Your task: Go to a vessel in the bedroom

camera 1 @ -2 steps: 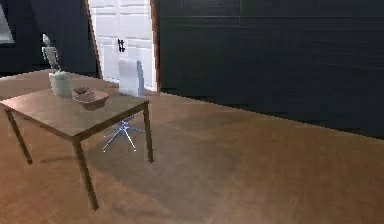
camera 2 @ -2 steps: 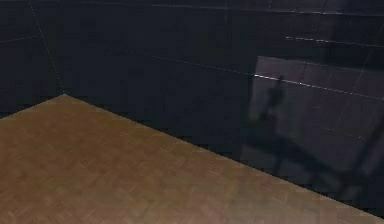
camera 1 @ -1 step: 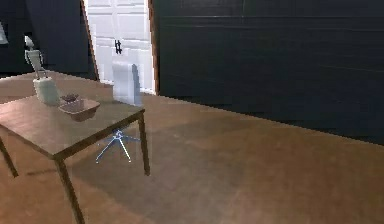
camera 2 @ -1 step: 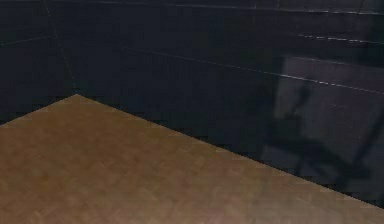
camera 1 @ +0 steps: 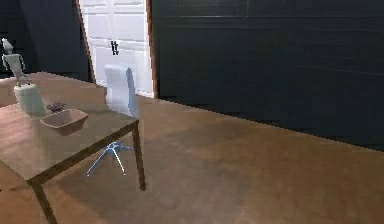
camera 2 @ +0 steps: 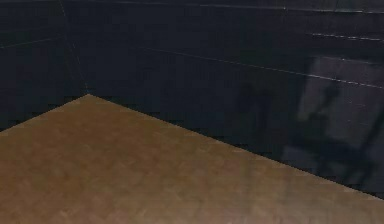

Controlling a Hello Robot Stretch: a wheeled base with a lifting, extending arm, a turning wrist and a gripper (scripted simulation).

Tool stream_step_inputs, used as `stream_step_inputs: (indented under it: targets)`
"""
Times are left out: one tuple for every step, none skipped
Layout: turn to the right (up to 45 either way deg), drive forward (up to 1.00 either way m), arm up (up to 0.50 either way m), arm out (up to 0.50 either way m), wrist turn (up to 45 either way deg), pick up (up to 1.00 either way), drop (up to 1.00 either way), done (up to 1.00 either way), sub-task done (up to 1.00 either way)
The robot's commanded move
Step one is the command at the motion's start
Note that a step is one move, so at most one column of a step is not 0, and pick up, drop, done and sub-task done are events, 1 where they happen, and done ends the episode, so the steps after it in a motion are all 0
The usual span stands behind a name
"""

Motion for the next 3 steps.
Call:
stream_step_inputs:
  targets:
    - [9.0, 0.00, 0.00, 0.00, 0.0, 0.00, 0.00, 0.00, 0.00]
    - [3.0, 0.00, 0.00, 0.00, 0.0, 0.00, 0.00, 0.00, 0.00]
    - [0.0, 1.00, 0.00, 0.00, 0.0, 0.00, 0.00, 0.00, 0.00]
